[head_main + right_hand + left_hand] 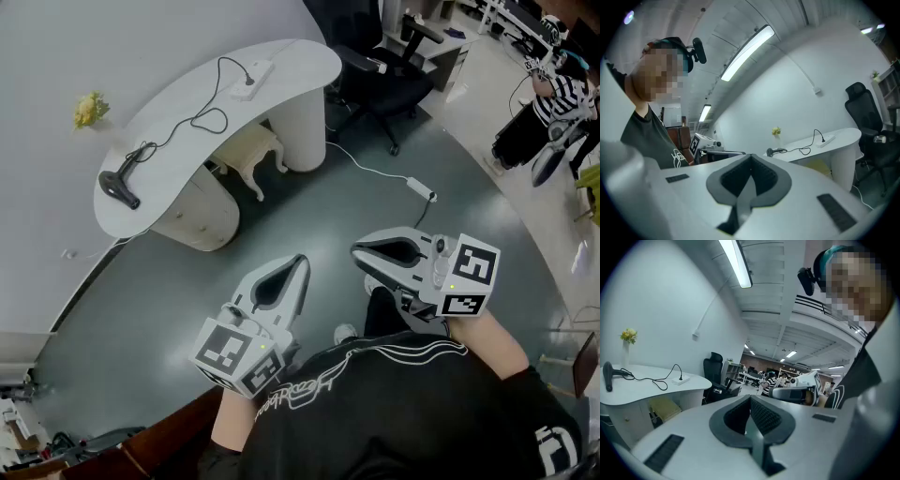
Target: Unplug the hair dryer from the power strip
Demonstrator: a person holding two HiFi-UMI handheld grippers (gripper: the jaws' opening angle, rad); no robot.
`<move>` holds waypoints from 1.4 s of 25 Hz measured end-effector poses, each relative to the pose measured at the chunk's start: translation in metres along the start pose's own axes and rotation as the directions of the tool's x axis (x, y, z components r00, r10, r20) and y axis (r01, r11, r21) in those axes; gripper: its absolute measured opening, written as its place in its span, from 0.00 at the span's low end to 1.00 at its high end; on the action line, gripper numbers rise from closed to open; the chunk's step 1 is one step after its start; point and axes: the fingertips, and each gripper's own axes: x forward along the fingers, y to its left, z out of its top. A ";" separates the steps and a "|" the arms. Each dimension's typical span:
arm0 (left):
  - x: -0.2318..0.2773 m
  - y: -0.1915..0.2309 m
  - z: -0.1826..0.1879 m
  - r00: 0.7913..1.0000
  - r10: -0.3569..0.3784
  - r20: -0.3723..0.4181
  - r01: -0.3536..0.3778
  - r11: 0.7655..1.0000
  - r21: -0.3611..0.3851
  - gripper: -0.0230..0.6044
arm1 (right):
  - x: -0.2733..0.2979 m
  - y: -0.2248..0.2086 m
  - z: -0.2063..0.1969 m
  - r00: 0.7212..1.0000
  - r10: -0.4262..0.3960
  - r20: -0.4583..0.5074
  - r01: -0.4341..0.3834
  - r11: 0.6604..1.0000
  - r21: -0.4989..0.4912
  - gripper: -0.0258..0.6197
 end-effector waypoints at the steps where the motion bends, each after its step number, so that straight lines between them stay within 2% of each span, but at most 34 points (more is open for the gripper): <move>1: -0.001 -0.001 0.001 1.000 0.000 0.002 0.000 1.000 0.001 0.04 | 0.000 0.001 0.001 1.000 0.001 0.000 -0.001 1.000 -0.002 0.04; 12: -0.032 0.003 0.019 0.998 0.022 0.059 -0.024 0.999 0.028 0.04 | 0.013 0.015 0.017 1.000 -0.004 0.010 0.005 1.000 -0.006 0.04; 19: -0.034 0.015 0.028 0.995 0.054 0.079 -0.056 0.998 0.015 0.04 | 0.016 0.008 0.024 1.000 0.009 0.014 -0.009 1.000 0.013 0.04; 28: 0.002 0.077 0.039 0.994 0.098 0.054 -0.098 0.995 0.008 0.04 | 0.059 -0.061 0.028 0.999 0.052 -0.003 -0.052 0.997 0.049 0.04; 35: 0.069 0.163 0.065 0.990 0.142 0.019 -0.141 0.990 -0.025 0.04 | 0.106 -0.164 0.053 0.997 0.081 -0.006 -0.080 0.993 0.087 0.04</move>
